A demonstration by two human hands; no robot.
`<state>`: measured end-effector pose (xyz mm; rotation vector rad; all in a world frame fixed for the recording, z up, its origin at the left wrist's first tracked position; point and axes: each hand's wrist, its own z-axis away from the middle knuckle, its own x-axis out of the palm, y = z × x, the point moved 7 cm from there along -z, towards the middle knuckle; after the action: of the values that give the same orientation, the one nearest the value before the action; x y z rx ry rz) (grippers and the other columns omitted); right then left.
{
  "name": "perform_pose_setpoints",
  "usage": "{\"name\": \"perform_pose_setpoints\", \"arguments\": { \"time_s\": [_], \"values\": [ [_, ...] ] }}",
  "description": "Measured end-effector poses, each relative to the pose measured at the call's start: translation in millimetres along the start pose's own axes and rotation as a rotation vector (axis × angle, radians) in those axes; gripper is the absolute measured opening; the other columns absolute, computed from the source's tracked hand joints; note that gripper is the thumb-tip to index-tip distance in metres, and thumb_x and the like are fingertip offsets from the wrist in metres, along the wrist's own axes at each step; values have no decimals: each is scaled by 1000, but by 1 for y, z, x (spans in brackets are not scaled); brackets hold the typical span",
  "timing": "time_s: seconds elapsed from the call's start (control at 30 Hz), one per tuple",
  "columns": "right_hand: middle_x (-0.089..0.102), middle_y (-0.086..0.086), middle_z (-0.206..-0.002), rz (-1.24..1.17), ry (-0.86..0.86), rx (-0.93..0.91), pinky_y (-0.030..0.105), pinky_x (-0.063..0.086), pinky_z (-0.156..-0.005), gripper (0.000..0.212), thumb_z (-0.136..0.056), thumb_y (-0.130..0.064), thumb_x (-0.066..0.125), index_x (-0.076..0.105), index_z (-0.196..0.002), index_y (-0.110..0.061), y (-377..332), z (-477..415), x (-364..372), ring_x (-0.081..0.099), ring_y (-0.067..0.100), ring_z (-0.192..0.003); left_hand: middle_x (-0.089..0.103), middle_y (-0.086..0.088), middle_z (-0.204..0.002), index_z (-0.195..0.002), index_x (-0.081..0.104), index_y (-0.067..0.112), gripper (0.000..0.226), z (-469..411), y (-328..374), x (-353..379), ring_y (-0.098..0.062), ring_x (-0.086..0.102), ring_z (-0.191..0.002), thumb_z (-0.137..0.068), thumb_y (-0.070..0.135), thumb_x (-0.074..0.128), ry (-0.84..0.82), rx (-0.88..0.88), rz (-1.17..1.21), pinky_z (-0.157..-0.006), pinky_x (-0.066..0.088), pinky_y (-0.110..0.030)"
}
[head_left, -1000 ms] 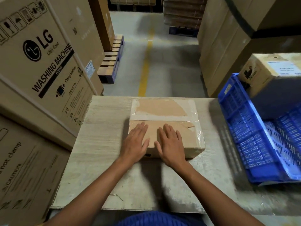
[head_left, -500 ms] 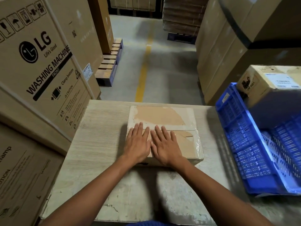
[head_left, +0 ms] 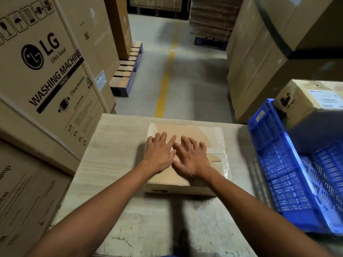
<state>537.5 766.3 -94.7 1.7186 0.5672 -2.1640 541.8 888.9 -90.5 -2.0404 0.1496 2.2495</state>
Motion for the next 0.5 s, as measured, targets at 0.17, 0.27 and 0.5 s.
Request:
{"name": "perform_pose_setpoints", "arguments": {
  "time_s": [0.17, 0.27, 0.5],
  "values": [
    [7, 11, -168, 37, -38, 62, 57, 21, -114, 105, -72, -91, 9, 14, -158, -31, 40, -16, -9, 11, 35, -151, 19, -13, -162, -148, 33, 24, 52, -15, 19, -1, -32, 17, -148, -102, 47, 36, -14, -21, 132, -118, 19, -54],
    [-32, 14, -160, 46, -68, 124, 63, -10, -120, 102, -81, -92, 7, -16, -159, -31, 50, -6, 17, -30, 36, -148, -7, -1, -168, -160, 10, 27, 58, -16, 28, 14, -25, -8, -154, -106, 42, 27, -36, 40, 151, -124, -3, -52],
    [-29, 13, -162, -4, -115, 123, 61, -11, -119, 103, -75, -91, 0, -15, -159, -33, 50, -7, 5, -27, 35, -149, -3, -1, -168, -159, 10, 36, 57, -21, 31, 5, -28, -6, -154, -107, 40, 33, -101, 18, 171, -124, 0, -53]
  ]
}}
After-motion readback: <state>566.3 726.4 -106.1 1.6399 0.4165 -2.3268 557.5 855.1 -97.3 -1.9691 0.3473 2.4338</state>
